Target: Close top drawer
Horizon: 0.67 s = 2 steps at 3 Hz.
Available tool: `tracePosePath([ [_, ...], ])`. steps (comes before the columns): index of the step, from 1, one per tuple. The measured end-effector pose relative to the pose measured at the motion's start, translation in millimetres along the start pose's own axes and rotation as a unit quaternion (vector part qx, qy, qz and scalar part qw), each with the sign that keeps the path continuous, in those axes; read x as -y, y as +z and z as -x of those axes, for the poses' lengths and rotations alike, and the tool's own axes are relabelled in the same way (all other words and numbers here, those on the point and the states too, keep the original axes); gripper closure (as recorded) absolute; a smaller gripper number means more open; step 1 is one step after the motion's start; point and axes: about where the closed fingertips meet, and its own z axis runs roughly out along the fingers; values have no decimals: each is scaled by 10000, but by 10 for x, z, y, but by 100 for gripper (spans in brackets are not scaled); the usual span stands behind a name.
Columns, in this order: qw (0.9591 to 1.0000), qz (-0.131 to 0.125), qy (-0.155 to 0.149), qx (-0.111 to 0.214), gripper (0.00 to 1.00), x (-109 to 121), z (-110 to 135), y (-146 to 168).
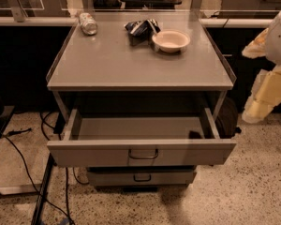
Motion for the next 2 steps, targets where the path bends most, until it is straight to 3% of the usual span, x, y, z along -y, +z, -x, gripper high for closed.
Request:
tracePosePath([
  [2,10000,-74,-16,-24,66,-24,16,143],
])
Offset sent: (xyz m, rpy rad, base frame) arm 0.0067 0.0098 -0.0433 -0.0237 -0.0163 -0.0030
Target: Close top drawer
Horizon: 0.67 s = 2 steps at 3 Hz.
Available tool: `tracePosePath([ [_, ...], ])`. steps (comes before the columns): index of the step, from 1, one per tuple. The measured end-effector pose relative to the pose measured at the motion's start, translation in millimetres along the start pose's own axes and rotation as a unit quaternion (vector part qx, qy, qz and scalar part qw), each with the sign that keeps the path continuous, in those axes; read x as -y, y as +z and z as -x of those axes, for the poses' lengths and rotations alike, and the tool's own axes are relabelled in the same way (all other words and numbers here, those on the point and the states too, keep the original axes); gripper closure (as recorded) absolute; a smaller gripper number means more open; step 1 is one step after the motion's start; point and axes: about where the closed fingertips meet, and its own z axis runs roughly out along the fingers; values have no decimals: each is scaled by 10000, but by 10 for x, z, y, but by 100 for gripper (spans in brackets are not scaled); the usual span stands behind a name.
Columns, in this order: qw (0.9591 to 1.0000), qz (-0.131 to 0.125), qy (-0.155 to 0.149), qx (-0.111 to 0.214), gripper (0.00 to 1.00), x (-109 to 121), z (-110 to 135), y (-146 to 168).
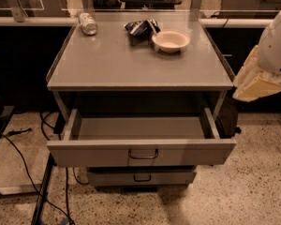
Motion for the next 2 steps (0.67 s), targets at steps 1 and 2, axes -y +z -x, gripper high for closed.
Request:
tracePosePath([
  [1,9999,-65,85,56,89,-89,-53,314],
  [2,9993,-7,327,184,100,-212,-168,717],
])
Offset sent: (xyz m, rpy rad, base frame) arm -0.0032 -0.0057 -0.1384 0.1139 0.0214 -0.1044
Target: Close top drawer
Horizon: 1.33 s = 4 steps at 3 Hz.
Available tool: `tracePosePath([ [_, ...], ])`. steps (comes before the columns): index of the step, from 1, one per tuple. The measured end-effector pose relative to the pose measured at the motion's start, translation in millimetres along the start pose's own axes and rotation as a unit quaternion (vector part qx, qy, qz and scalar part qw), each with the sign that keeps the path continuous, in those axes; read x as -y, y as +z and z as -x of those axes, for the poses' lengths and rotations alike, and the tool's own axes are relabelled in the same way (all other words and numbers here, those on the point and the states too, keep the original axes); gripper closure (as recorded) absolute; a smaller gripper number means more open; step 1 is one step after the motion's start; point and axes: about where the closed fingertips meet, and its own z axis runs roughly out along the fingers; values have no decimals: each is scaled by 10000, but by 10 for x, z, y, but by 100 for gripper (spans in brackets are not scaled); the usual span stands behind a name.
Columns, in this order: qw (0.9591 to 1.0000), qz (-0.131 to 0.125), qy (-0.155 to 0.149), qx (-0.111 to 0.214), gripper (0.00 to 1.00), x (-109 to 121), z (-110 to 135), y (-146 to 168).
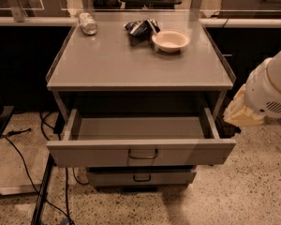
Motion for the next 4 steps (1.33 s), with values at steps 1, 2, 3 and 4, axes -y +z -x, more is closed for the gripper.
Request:
tracePosePath([
  [1,9991,194,333,193,100,-187,-175,481],
  [2,9991,195,333,193,100,-188,-176,482],
  [3,9990,279,316,123,100,-281,-333,722],
  [4,9981,408,421,204,100,-435,-516,1128],
])
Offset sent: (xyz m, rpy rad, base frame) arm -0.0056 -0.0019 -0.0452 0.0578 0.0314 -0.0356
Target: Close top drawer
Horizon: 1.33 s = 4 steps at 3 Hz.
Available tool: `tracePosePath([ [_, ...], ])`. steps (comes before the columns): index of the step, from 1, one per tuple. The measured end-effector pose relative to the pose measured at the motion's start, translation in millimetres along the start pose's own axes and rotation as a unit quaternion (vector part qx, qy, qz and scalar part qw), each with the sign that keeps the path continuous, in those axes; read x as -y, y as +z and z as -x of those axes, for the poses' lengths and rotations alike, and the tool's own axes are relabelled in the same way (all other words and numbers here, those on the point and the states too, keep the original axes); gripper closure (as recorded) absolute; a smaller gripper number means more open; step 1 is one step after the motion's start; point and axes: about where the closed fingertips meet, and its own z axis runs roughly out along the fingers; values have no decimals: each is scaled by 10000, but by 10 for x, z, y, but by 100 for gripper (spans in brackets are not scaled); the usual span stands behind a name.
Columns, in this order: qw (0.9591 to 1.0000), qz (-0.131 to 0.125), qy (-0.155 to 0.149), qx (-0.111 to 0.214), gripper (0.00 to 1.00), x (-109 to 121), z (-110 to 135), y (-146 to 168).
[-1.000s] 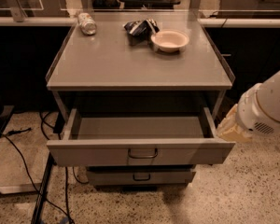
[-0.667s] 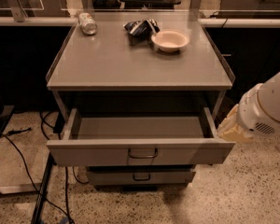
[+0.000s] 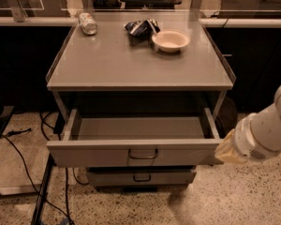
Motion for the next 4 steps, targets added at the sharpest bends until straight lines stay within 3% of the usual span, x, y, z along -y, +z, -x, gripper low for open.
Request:
tracePosePath([
  [1,9994,61,47,322,100,-56,-88,468],
  [2,9995,60,46,322,100,-56,-88,468],
  [4,9972,-516,-440,306,100,30,-129,662],
])
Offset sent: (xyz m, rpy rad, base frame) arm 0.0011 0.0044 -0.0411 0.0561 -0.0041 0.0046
